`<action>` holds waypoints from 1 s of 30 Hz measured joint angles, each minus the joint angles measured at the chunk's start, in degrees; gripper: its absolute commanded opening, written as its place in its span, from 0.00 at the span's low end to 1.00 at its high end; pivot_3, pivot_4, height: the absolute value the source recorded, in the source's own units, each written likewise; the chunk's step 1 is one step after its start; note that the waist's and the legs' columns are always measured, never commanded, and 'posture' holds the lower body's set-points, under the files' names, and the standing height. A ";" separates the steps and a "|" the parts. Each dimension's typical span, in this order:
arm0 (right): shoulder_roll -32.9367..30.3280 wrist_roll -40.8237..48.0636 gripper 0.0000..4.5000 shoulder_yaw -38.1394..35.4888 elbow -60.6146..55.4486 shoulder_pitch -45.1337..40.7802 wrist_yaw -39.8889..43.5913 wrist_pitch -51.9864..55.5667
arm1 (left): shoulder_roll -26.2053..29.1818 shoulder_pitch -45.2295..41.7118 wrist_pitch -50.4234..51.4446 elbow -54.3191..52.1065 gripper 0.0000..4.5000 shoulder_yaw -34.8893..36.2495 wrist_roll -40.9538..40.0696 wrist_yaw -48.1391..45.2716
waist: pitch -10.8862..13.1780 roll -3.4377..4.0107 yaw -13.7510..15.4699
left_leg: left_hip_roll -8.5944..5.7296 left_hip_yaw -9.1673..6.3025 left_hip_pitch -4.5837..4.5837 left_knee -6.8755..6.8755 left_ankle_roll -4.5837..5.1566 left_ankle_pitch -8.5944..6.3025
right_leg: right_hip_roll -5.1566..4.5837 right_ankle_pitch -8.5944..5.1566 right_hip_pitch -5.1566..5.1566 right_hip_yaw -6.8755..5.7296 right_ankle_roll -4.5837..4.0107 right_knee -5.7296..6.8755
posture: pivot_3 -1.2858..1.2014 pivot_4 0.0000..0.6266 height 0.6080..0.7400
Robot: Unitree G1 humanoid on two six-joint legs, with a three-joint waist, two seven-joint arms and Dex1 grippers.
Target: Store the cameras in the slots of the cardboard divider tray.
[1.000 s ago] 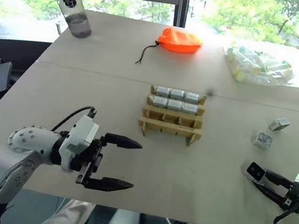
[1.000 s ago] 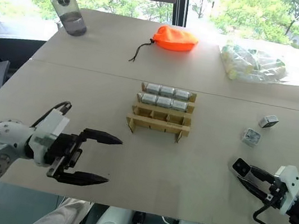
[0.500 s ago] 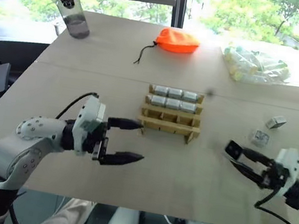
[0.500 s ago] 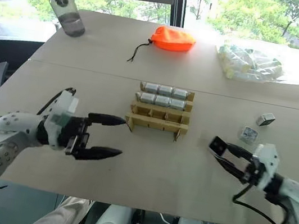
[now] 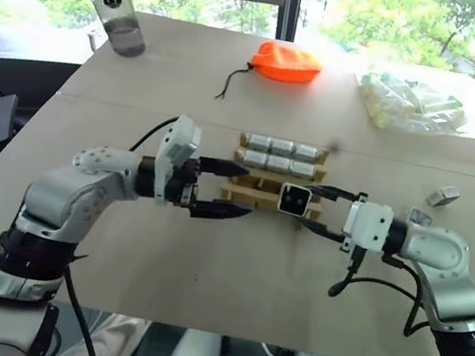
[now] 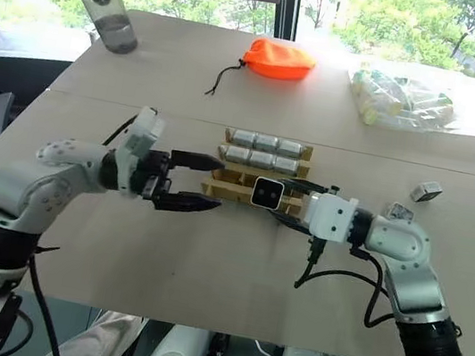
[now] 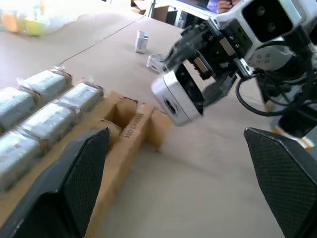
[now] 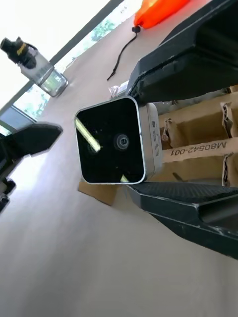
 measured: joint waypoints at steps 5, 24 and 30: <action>1.89 -10.98 0.38 4.89 7.90 -6.36 -5.10 -9.86 | -3.18 -5.95 -3.21 7.83 1.00 -4.54 5.44 -2.41 | 0.06 -0.09 -0.25 | 0.03 0.10 -0.10 0.00 -0.07 0.05 | 0.07 0.00 -0.18 0.08 0.00 0.07 | 0.52 0.24 0.89; 4.98 -37.15 0.38 11.00 23.19 -16.45 -31.01 -29.47 | -5.87 -18.10 -6.43 24.10 1.00 -8.57 16.11 -10.68 | 0.07 -0.11 -0.47 | 0.07 0.47 -0.18 0.01 -0.15 0.09 | 0.07 0.00 -0.27 0.12 0.00 0.12 | 0.52 0.24 0.89; 4.98 -39.25 0.38 11.74 23.53 -16.65 -33.58 -30.94 | -6.74 -18.67 -7.56 25.92 1.00 -8.55 17.29 -11.56 | 0.07 -0.11 -0.51 | 0.08 0.48 -0.18 0.02 -0.15 0.09 | 0.06 0.00 -0.28 0.12 -0.01 0.13 | 0.52 0.24 0.89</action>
